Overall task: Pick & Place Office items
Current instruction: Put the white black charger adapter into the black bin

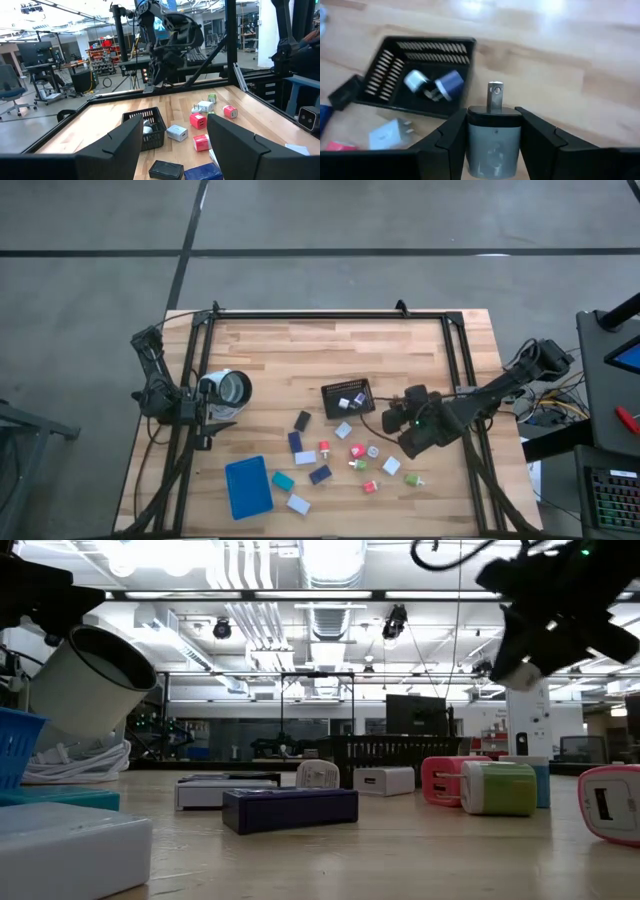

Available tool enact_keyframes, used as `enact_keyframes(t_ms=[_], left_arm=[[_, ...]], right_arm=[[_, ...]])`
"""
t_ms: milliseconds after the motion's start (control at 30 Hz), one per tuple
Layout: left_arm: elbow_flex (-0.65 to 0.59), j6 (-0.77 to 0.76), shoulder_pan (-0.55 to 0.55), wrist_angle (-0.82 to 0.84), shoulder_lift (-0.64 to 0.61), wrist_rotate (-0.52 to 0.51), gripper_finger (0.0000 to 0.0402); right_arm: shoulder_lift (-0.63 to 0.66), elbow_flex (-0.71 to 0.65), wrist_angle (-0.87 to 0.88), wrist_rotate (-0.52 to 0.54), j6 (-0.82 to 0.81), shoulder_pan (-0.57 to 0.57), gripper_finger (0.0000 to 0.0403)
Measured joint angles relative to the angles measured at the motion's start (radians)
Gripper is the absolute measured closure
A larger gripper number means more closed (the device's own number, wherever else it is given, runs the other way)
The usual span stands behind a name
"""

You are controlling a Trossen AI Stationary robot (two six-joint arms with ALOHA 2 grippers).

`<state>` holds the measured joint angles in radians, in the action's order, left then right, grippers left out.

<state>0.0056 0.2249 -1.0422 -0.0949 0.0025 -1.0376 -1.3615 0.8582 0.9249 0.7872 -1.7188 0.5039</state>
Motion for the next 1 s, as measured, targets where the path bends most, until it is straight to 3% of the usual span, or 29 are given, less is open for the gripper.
enact_keyframes(t_ms=[233, 500, 700, 1000], left_arm=[[0.0, 0.0, 0.0, 0.0, 0.0, 0.0, 0.0177], [0.0, 0.0, 0.0, 0.0, 0.0, 0.0, 0.0177], [0.0, 0.0, 0.0, 0.0, 0.0, 0.0, 0.0177], [0.0, 0.0, 0.0, 0.0, 0.0, 0.0, 0.0177]], right_arm=[[0.018, 0.075, -0.047, 0.052, 0.254, -0.072, 0.0257], [0.024, 0.123, -0.236, -0.012, 0.657, -0.201, 0.0257], [0.024, 0.107, -0.442, -0.141, 0.909, -0.31, 0.0257], [-0.023, 0.064, -0.62, -0.362, 1.091, -0.471, 0.0257]])
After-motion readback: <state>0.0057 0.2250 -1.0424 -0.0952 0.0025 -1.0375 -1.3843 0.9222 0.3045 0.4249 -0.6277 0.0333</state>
